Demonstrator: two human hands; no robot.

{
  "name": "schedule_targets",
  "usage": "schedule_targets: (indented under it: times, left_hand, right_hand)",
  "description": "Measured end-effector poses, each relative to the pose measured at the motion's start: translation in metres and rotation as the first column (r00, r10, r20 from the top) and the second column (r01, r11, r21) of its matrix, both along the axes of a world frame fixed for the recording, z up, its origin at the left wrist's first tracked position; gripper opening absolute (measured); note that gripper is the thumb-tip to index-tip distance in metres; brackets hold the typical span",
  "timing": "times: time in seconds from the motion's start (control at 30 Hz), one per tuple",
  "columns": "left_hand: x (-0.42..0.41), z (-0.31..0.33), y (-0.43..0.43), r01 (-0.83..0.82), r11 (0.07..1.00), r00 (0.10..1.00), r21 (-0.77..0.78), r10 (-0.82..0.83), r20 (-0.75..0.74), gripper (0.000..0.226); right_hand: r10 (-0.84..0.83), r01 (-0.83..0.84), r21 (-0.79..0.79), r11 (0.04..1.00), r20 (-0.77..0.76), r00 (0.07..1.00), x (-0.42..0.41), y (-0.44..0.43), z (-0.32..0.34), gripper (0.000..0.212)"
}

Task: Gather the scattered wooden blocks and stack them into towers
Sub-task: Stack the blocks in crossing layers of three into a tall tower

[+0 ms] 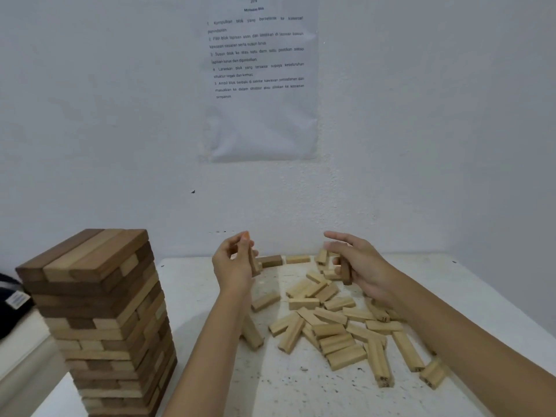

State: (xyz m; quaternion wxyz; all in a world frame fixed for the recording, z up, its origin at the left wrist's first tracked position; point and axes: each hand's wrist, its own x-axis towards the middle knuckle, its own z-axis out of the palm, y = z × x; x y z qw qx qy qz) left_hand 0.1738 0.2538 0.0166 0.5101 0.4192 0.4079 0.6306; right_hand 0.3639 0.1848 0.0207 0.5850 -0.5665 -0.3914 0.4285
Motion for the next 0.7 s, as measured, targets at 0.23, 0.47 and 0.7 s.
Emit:
schedule_targets:
  times: [0.23,0.47,0.7]
  left_hand:
    - [-0.009,-0.016,0.015,-0.042,0.999,0.994,0.001,0.042,-0.097,0.017]
    - [-0.01,-0.02,0.019,0.006,1.0,0.993,0.003,-0.005,-0.119,0.017]
    - [-0.006,-0.014,0.014,0.042,0.989,0.999,-0.139,-0.045,-0.023,0.03]
  right_hand:
    - [0.147,-0.16,-0.026,0.987,0.558,0.817,-0.034,0.065,-0.015,0.034]
    - [0.148,-0.082,-0.125,0.989,0.903,0.404,-0.045,0.102,-0.037,0.04]
    - [0.041,-0.044,-0.023,0.999,0.881,0.472,-0.043,0.093,-0.036,0.022]
